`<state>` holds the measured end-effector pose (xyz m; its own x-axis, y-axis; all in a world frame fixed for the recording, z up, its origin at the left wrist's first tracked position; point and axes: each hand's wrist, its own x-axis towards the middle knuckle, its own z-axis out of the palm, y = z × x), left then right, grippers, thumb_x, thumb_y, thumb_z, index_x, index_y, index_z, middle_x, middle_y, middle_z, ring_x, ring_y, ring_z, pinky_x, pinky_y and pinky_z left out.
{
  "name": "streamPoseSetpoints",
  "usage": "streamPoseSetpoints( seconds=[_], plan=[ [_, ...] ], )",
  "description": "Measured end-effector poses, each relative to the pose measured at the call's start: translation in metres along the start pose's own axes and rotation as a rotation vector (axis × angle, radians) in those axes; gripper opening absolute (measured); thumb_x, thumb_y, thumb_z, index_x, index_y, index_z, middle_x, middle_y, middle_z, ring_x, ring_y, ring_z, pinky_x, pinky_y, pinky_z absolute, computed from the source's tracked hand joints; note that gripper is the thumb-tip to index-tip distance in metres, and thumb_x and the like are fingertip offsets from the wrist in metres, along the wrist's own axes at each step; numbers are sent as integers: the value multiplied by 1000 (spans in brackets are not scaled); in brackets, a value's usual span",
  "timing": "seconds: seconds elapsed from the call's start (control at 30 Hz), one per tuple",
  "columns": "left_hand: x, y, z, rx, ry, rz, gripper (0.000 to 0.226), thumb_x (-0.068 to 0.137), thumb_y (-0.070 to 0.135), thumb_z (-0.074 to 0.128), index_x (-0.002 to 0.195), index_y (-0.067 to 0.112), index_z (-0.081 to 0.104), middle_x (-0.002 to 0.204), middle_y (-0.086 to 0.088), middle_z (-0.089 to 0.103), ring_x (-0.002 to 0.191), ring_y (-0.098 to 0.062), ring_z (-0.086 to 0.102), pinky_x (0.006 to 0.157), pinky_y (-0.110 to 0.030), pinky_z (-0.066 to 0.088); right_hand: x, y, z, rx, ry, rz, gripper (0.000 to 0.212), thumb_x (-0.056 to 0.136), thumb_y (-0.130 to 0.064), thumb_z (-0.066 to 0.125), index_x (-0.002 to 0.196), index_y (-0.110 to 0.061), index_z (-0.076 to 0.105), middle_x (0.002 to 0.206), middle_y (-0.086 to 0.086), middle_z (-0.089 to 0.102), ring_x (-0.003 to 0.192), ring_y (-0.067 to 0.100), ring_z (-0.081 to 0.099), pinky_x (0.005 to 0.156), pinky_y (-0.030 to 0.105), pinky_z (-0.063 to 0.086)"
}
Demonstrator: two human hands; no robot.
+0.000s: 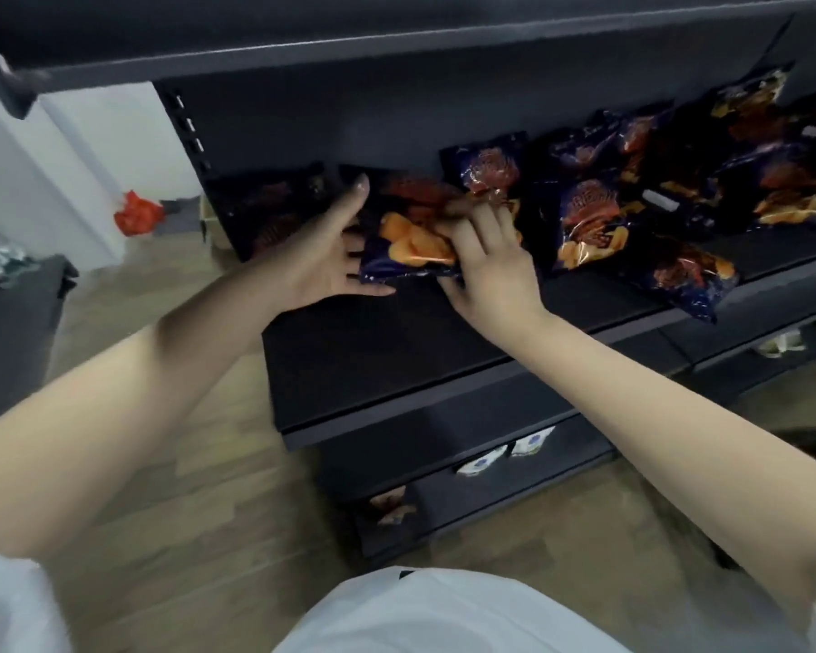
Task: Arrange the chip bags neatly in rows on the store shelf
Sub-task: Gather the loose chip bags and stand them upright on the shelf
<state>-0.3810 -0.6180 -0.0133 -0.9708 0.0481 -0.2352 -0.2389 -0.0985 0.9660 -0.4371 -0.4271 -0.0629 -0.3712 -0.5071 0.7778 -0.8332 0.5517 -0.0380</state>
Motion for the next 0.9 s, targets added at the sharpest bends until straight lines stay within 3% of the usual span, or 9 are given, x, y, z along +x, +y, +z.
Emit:
streamPoseSetpoints(
  seconds=[0.13,0.27,0.37,0.43,0.5,0.57,0.67,0.8,0.9],
  plan=[
    [-16,-2,-20,-27,162,111,21,85,16,60,105,20,60,88,5,74,84,-10,69,68,-23,54,5,-17,34,270,-217,-216,48,80,-13,64,125,-6,50,136,6,32,130,33,29,103,40,40],
    [-31,-15,-53,30,231,119,47,79,0,63,124,7,52,103,-4,69,95,-16,67,76,-28,54,17,-27,39,448,-247,-219,51,85,-27,64,130,-9,47,139,11,37,132,32,32,112,45,30],
    [-37,-23,-62,41,245,148,46,81,-5,60,124,6,50,102,0,69,95,-13,67,75,-25,53,31,-34,43,680,-221,228,66,84,-37,63,138,-8,38,139,10,38,131,24,37,110,39,34],
    [-37,-32,-66,48,241,183,46,81,-5,60,125,6,49,108,-3,66,98,-13,66,78,-24,53,40,-35,46,1075,-415,643,77,79,-40,67,143,-14,31,135,4,47,122,20,51,101,37,44],
    [-37,-42,-71,110,253,189,49,78,0,67,123,9,50,114,-6,64,105,-17,63,87,-28,52,38,-32,58,1387,-621,879,66,82,-27,68,139,-15,37,124,5,60,111,19,60,90,37,51],
    [-38,-54,-76,249,284,184,50,76,4,72,120,17,52,115,-1,64,106,-11,62,90,-25,50,28,-35,69,1332,-698,874,44,88,-9,63,128,-13,46,117,6,63,106,18,63,88,35,52],
    [-36,-70,-87,406,429,170,55,76,4,74,122,19,48,113,6,62,96,5,60,79,-11,48,20,-42,85,1160,-687,839,40,86,-5,64,122,-10,48,114,12,64,105,22,63,95,39,51],
    [-23,-92,-95,418,636,98,68,72,19,79,129,10,43,119,-2,58,106,-13,58,79,-19,47,18,-33,102,995,-704,752,50,87,-12,65,132,-8,43,108,8,65,104,20,63,93,30,50],
    [-11,-97,-85,359,757,104,66,75,18,77,128,7,40,115,-2,54,107,-16,55,78,-20,47,9,-23,96,694,-694,457,54,90,-18,62,139,-10,40,119,9,63,106,16,60,91,18,43]
  ],
)
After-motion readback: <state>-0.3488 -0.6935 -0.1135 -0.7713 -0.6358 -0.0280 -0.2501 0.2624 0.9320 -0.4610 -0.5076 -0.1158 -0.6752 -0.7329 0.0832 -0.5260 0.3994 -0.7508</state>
